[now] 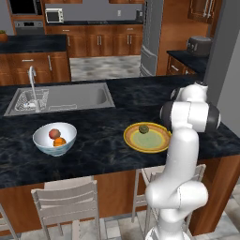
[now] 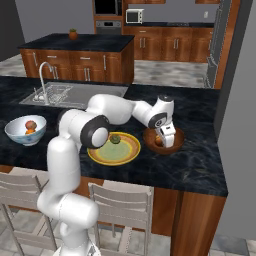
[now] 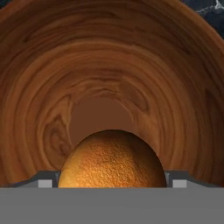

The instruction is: Take the fruits from the plate on the dining counter and place two fruits in each bowl.

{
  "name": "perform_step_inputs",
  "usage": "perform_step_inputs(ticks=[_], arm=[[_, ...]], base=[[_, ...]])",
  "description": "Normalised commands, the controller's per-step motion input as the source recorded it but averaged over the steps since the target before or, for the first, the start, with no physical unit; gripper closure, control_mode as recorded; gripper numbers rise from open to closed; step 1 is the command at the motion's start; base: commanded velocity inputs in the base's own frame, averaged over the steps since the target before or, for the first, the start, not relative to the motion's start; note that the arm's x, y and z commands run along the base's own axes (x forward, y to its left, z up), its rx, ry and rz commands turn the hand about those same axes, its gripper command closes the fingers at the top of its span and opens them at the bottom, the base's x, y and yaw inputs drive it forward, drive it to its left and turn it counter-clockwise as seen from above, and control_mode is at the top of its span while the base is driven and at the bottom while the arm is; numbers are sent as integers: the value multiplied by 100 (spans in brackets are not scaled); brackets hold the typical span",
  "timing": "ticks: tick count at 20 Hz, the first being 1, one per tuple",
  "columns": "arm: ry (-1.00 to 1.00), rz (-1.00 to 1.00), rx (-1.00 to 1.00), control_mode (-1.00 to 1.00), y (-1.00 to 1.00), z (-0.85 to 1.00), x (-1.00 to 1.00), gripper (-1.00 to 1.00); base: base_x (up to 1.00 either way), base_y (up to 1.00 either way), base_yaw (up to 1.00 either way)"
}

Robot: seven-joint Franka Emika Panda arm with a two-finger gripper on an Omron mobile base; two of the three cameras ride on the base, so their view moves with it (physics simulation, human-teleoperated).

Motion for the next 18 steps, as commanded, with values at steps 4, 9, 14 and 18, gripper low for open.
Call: perform_step_inputs(ticks=[4,9,14,18], arm=[[0,0,0,-100,0,0,14,-100],[0,3,0,-100,0,3,5,-100],[0,6,0,-100,0,29,-1,-100],[-6,8,0,-100,6,61,-36,-100]], base=[[0,0,0],[0,0,0],[0,0,0],[0,0,0]])
